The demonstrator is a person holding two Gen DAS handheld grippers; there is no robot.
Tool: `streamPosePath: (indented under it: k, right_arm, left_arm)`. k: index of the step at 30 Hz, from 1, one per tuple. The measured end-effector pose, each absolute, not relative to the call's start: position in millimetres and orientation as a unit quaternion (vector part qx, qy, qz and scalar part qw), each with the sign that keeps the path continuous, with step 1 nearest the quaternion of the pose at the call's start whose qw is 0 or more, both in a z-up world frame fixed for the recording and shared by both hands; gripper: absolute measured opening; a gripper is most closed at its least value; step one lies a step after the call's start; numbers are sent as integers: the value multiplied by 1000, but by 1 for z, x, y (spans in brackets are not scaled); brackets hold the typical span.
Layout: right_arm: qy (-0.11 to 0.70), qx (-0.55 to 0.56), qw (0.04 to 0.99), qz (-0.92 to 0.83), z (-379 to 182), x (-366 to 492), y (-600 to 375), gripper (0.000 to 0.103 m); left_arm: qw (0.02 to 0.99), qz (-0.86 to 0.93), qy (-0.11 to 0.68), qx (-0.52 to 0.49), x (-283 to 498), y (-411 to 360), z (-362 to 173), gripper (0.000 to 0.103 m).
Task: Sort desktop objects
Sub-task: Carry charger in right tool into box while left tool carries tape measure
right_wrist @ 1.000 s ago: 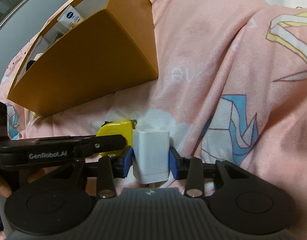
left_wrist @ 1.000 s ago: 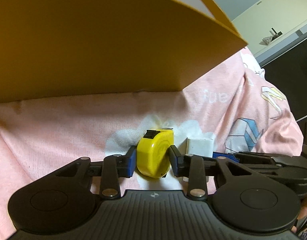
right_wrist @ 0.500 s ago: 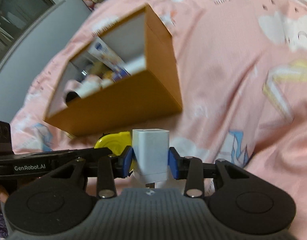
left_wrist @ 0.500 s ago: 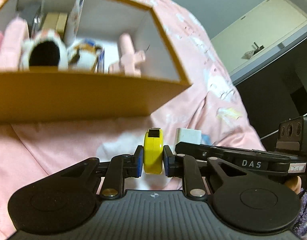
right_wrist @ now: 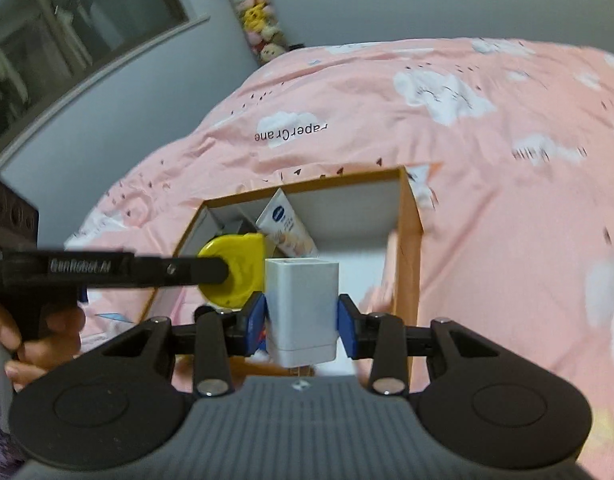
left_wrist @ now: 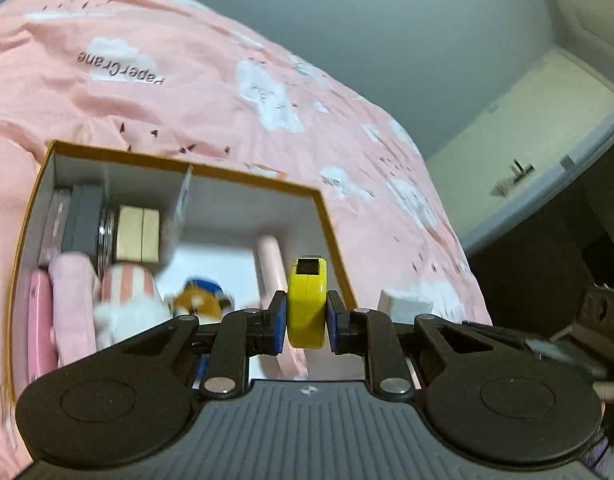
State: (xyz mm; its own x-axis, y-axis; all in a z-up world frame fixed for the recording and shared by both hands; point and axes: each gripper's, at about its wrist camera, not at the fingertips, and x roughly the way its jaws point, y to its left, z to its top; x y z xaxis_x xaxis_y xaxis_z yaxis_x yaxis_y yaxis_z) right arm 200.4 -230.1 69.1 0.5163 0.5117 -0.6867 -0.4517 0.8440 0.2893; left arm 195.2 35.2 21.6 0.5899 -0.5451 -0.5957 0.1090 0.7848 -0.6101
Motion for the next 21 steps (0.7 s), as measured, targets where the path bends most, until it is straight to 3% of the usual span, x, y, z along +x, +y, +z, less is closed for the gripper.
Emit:
streamPosePath:
  k: [10, 21]
  right_arm:
    - [412, -137, 856, 281, 47, 290, -158, 40]
    - [431, -185, 839, 276, 22, 322, -142, 40]
  left_arm:
    - [833, -114, 457, -289, 265, 24, -38, 22]
    - [823, -76, 475, -302, 282, 28, -73, 22]
